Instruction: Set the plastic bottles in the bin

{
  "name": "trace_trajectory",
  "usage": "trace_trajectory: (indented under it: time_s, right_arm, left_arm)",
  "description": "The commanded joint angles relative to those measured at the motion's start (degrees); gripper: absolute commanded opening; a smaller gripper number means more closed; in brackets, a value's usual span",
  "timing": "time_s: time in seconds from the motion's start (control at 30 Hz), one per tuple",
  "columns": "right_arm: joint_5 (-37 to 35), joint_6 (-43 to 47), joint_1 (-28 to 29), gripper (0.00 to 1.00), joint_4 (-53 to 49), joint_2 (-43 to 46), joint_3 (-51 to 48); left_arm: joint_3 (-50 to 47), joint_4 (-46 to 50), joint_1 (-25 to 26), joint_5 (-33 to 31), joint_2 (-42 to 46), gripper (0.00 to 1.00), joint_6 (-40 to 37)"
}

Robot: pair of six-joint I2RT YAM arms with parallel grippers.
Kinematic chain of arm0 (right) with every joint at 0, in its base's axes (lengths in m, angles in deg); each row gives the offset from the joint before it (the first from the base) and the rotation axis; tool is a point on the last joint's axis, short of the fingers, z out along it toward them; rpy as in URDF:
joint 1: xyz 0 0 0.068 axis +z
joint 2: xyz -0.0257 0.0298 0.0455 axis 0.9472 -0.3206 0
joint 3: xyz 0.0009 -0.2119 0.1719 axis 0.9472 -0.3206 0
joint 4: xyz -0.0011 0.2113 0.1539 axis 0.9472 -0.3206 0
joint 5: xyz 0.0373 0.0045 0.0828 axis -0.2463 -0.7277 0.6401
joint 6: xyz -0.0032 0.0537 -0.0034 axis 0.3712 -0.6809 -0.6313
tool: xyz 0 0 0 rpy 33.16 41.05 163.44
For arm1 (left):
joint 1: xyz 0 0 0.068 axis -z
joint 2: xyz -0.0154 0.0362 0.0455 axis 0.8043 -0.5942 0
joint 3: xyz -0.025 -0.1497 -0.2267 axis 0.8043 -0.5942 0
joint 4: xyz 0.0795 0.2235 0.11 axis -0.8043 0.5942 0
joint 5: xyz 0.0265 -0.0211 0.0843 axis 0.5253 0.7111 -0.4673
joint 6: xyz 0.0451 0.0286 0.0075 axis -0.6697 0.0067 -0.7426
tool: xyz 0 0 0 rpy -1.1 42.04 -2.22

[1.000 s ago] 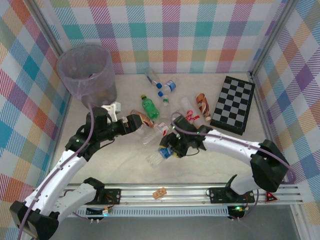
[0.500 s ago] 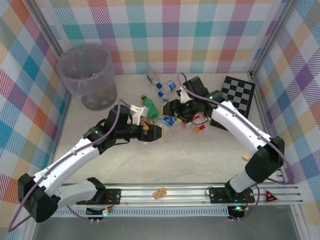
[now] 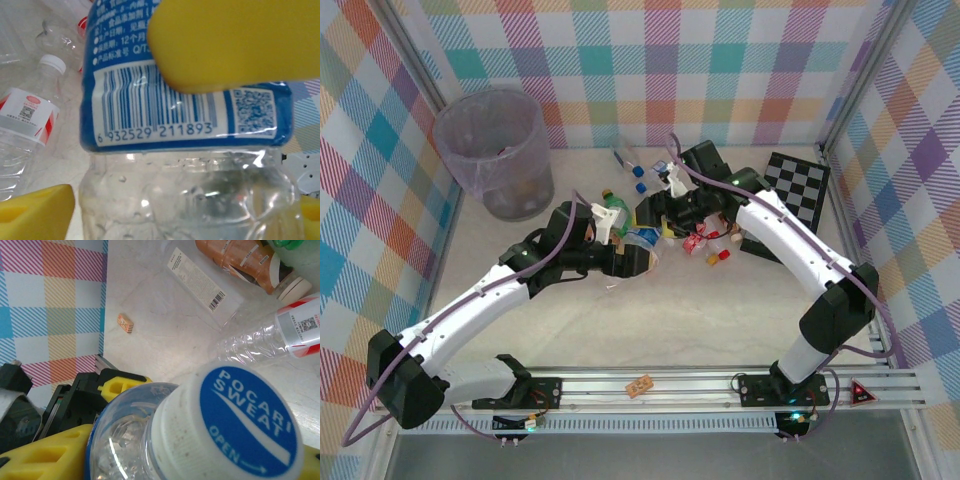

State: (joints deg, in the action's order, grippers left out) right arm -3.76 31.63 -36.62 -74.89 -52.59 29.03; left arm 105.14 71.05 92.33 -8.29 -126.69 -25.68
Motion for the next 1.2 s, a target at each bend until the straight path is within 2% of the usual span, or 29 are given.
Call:
trace_trajectory:
  time_s: [0.0, 0.1, 0.2, 0.3, 0.43, 0.6, 0.73, 0.83, 0.97, 1.07, 1.17]
  right_arm:
    - [2.0, 0.4, 0.6, 0.42, 0.8, -0.3, 1.0]
    - [2.2, -0.5, 0.7, 0.45, 1.7, -0.6, 0.7]
    - [2.1, -1.1, 0.7, 0.58, 1.7, -0.8, 1.3]
    - [1.6, -0.9, 0.2, 0.81, 0.4, -0.8, 2.7]
    - [-1.7, -0.8, -1.6, 1.00, -2.9, 1.4, 3.2]
    - [-3.0, 0.1, -6.0, 1.00, -5.5, 7.0, 1.0]
    - [-6.7, 1.9, -10.1, 1.00, -5.9, 11.9, -1.9]
    - [-8.7, 4.4, -10.9, 0.99, -5.6, 14.0, -4.9]
    - [-5.9, 6.6, -11.0, 1.00, -0.7, 17.3, -12.6]
    - [-6.1, 8.1, -10.9, 0.99, 0.2, 19.4, -16.6]
    - [-8.0, 8.8, -11.0, 1.00, -0.2, 21.1, -19.2]
  left_arm:
    - [2.3, 0.2, 0.4, -1.3, -0.1, 0.75, -0.8]
    - [3.2, 2.1, 0.4, -1.8, -0.4, 0.63, -1.6]
    - [3.6, 2.9, 0.3, -2.4, -0.2, 0.57, -1.9]
    - [3.7, 3.3, 0.4, -3.1, 0.0, 0.53, -2.0]
    - [4.9, 4.9, 0.3, -4.9, -0.5, 0.50, -2.2]
    - [7.9, 8.2, -0.8, -7.4, -0.6, 0.47, -3.8]
    - [11.4, 10.1, -4.5, -9.2, -1.4, 0.42, -4.6]
    - [16.1, 11.6, -9.6, -9.9, -4.2, 0.38, -4.2]
    - [25.9, 14.1, -18.8, -7.8, -9.1, 0.32, -5.4]
    - [28.2, 9.0, -26.5, -1.6, -10.3, 0.27, -5.1]
    - [30.2, 3.7, -33.0, 2.0, -11.2, 0.21, -4.0]
